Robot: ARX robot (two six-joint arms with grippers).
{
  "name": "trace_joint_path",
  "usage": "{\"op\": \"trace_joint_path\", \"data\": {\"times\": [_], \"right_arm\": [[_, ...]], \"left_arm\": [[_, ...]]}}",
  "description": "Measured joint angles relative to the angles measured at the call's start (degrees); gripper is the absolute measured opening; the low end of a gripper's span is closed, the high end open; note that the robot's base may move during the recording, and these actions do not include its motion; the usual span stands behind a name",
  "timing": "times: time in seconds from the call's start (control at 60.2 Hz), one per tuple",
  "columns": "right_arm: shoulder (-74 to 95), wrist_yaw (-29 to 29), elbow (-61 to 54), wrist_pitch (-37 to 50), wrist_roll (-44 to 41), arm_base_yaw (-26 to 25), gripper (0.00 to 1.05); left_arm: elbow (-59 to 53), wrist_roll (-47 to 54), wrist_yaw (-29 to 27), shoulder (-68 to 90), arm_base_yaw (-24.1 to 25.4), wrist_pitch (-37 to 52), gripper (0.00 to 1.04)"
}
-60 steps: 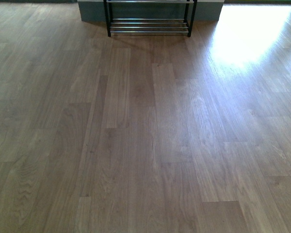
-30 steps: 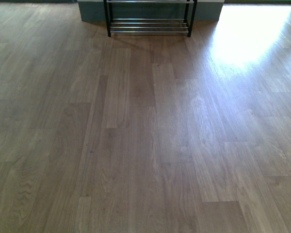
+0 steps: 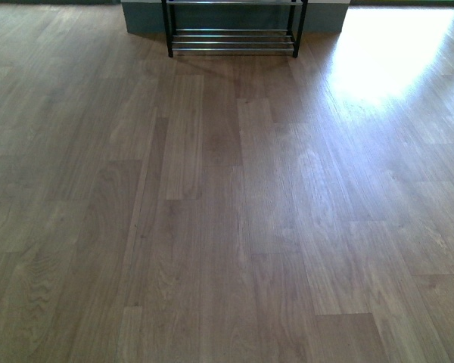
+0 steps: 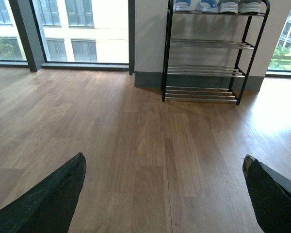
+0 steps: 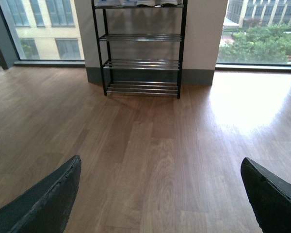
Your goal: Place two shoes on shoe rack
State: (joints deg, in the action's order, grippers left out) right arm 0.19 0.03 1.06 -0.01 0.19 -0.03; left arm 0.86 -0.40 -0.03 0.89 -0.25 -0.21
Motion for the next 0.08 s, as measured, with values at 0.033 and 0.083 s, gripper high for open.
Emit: {"op": "trace_joint_path", "data": {"times": [0.033,0.083], "right_arm": [[0.0,0.0,0.0,0.0,0.0,0.0,0.95],[0.0,0.0,0.0,0.0,0.0,0.0,0.95]], "left_arm": [[0.0,0.0,0.0,0.0,0.0,0.0,0.95],[0.0,0.0,0.0,0.0,0.0,0.0,0.95]]}}
